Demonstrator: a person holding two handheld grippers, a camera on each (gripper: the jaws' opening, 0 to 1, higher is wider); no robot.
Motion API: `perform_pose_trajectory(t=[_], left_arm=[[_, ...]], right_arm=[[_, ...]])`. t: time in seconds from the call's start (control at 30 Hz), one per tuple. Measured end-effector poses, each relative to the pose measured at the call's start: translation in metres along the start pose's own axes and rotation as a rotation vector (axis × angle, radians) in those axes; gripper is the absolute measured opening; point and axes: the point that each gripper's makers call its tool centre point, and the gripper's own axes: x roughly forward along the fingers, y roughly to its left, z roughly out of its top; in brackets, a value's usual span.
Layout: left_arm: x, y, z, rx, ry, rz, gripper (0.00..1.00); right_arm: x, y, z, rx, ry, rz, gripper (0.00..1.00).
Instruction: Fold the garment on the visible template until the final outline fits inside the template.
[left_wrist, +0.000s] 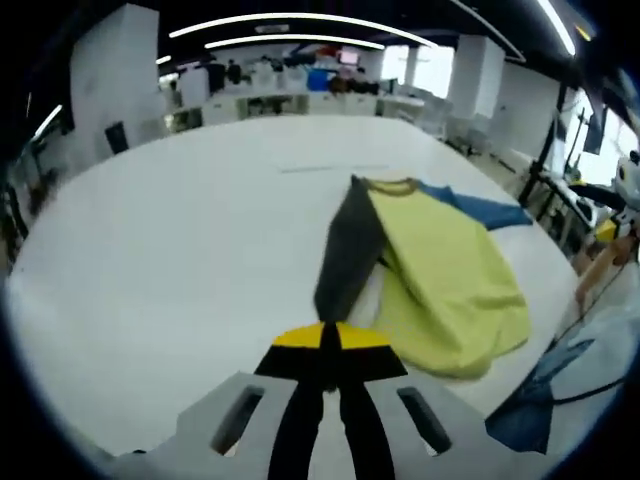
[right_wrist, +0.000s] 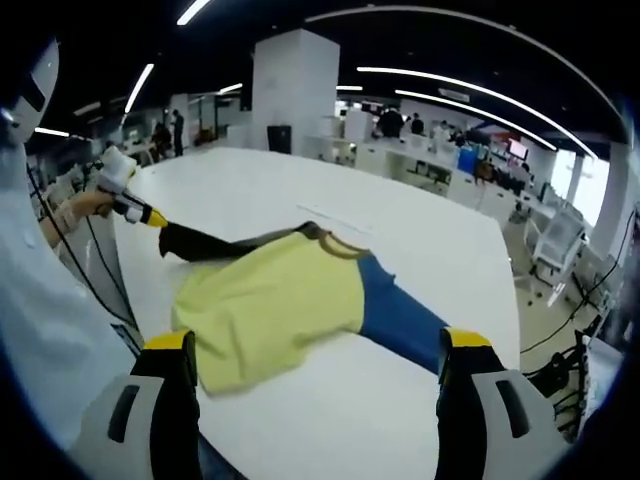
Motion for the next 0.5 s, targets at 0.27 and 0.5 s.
perform_pose_trajectory(t=[0.27, 0.5], left_arm=[[0.004, 0.013, -0.001, 0.002, 0.007, 0.008, 0.0], [0.003, 0.028, 0.003, -0.014, -0.003, 0.028, 0.0]], right_arm=[[0.0, -0.001, 0.002, -0.004, 0.002, -0.008, 1.0], [0.002, -0.002, 0.007, -0.009, 0.004, -0.014, 1.0]])
